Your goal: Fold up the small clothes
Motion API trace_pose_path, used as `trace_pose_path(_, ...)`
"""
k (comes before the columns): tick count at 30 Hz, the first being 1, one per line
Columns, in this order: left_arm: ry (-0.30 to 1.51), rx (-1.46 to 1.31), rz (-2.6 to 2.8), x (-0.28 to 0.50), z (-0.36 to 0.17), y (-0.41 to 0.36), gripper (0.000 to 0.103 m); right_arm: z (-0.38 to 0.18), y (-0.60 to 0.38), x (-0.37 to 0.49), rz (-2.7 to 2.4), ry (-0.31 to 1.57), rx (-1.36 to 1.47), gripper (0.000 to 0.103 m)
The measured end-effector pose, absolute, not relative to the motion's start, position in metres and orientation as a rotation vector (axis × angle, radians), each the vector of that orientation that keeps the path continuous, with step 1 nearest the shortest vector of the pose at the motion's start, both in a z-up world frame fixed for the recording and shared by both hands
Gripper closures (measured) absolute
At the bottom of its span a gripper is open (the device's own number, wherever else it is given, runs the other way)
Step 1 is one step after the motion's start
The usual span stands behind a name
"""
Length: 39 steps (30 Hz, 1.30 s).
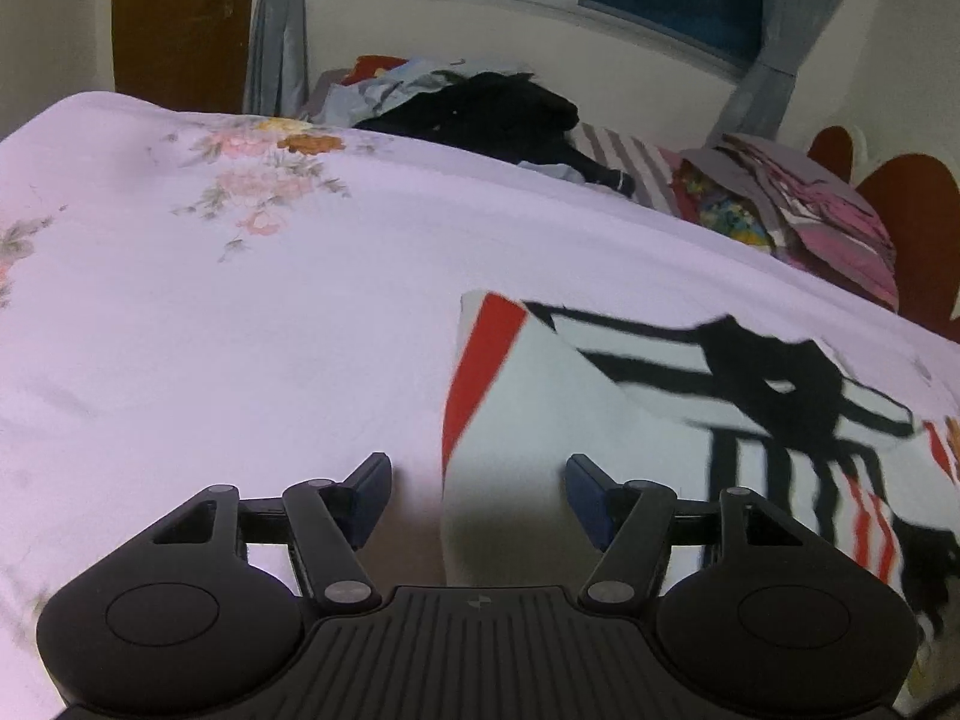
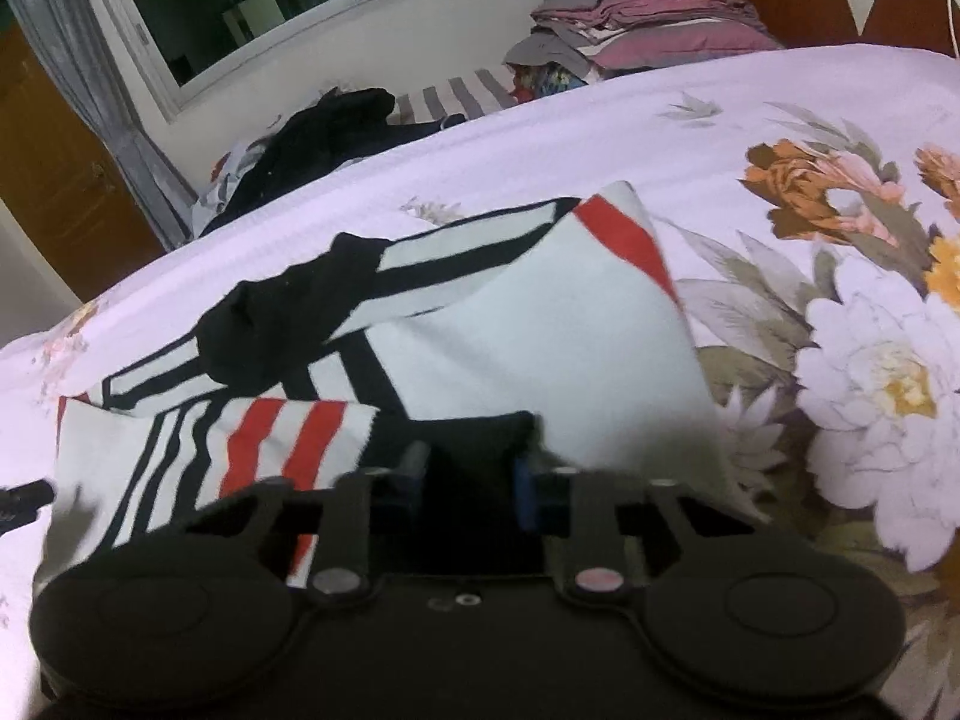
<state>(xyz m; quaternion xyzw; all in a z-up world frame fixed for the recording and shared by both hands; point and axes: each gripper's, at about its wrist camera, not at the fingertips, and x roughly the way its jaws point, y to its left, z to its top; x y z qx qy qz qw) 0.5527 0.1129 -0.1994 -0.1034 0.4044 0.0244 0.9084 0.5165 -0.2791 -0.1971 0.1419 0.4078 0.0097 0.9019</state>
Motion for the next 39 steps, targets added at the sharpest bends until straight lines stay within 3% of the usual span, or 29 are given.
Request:
trace_pose_path(5, 0.863, -0.265, 0.089, 0.585, -0.222, 0.118, 0.039, -0.186, -0.27, 0.508, -0.008, 0.768, 0.135, 0.095)
trace_pose_path(9, 0.828, -0.265, 0.136, 0.597, -0.226, 0.12, 0.039, -0.2, -0.278, 0.517, -0.036, 0.823, 0.104, 0.098)
trace_pose_path(13, 0.824, -0.254, 0.153, 0.594, -0.219, 0.121, 0.039, -0.186, -0.281, 0.509, -0.047, 0.762, 0.125, 0.08)
trace_pose_path(22, 0.777, -0.165, 0.022, 0.531, -0.179, 0.083, 0.039, -0.172, -0.251, 0.496, 0.079, 0.738, 0.095, 0.077)
trace_pose_path(26, 0.823, -0.15, -0.042, 0.505, -0.186, 0.057, 0.039, -0.181, -0.233, 0.49, 0.125, 0.772, 0.085, 0.068)
trace_pose_path(39, 0.847, -0.049, -0.012, 0.48, -0.205, 0.043, 0.039, -0.199, -0.245, 0.483, 0.063, 0.844, -0.057, 0.069)
